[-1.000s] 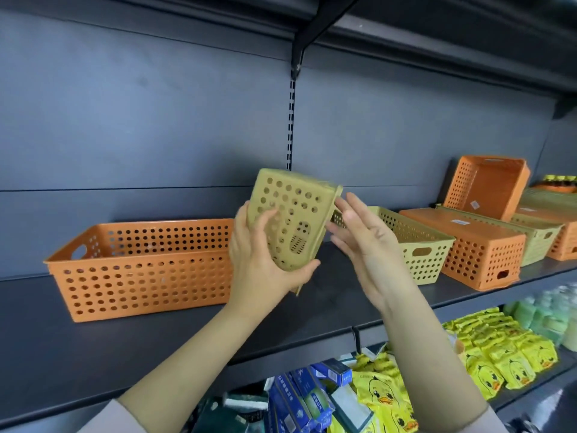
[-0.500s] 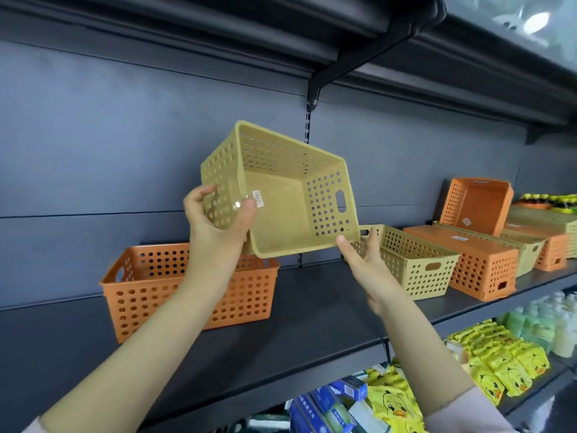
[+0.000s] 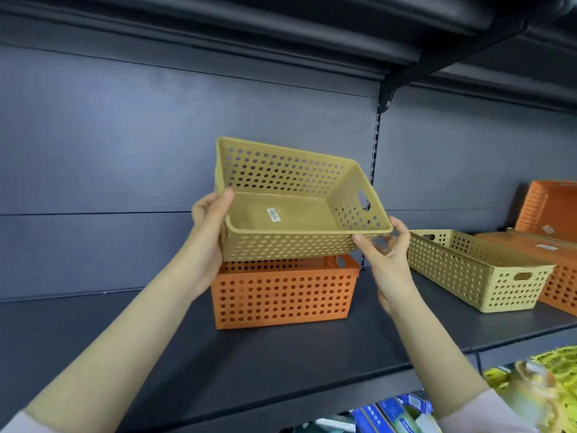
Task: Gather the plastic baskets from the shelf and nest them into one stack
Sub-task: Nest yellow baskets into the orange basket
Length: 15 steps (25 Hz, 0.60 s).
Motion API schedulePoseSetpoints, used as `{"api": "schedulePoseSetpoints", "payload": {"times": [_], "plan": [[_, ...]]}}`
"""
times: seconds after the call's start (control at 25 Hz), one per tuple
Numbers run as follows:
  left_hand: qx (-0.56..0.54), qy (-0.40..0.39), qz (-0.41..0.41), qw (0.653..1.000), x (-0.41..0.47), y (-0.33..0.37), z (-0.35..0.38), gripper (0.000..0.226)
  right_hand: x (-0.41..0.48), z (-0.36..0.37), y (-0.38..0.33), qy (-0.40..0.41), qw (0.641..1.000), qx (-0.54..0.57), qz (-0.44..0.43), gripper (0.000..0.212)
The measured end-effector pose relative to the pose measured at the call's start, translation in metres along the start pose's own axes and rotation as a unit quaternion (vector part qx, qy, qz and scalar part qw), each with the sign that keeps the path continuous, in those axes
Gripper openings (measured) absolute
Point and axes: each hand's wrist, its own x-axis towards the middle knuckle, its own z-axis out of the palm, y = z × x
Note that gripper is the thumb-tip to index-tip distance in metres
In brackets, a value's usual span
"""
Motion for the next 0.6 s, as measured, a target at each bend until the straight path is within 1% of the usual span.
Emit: {"api": "schedulePoseSetpoints", "payload": {"times": [0.04,0.12,0.16,0.2,0.24,0.36,0.48,0.56,0.6], "plan": [[0.018,-0.022,0.008,1.000,-0.001,-0.002,-0.005,0.093,0.001,0.004,0.004,0.010,1.000,0.004,-0.008,0.065],[0.070,-0.072,0.017,0.995,-0.002,-0.008,-0.014,0.112,0.007,0.011,0.010,0.026,0.999,0.016,-0.012,0.065],[0.103,-0.083,0.023,0.991,-0.002,-0.014,-0.016,0.120,0.010,0.013,0.013,0.033,0.999,0.019,-0.013,0.067],[0.134,-0.075,0.034,0.987,-0.001,-0.019,-0.017,0.121,0.011,0.015,0.016,0.045,0.999,0.014,-0.016,0.068],[0.159,-0.054,0.046,0.985,0.001,-0.025,-0.018,0.114,0.011,0.016,0.019,0.058,0.998,0.006,-0.021,0.071],[0.207,0.001,0.072,0.976,0.008,-0.041,-0.018,0.083,0.008,0.020,0.031,0.095,0.995,-0.016,-0.038,0.075],[0.259,0.028,0.096,0.961,0.012,-0.052,-0.021,0.072,0.006,0.023,0.047,0.110,0.992,-0.045,-0.038,0.072],[0.279,0.051,0.096,0.954,0.012,-0.062,-0.028,0.059,0.005,0.023,0.058,0.107,0.991,-0.062,-0.043,0.067],[0.279,0.058,0.096,0.954,0.010,-0.067,-0.032,0.056,0.003,0.023,0.062,0.107,0.990,-0.070,-0.051,0.064]]}}
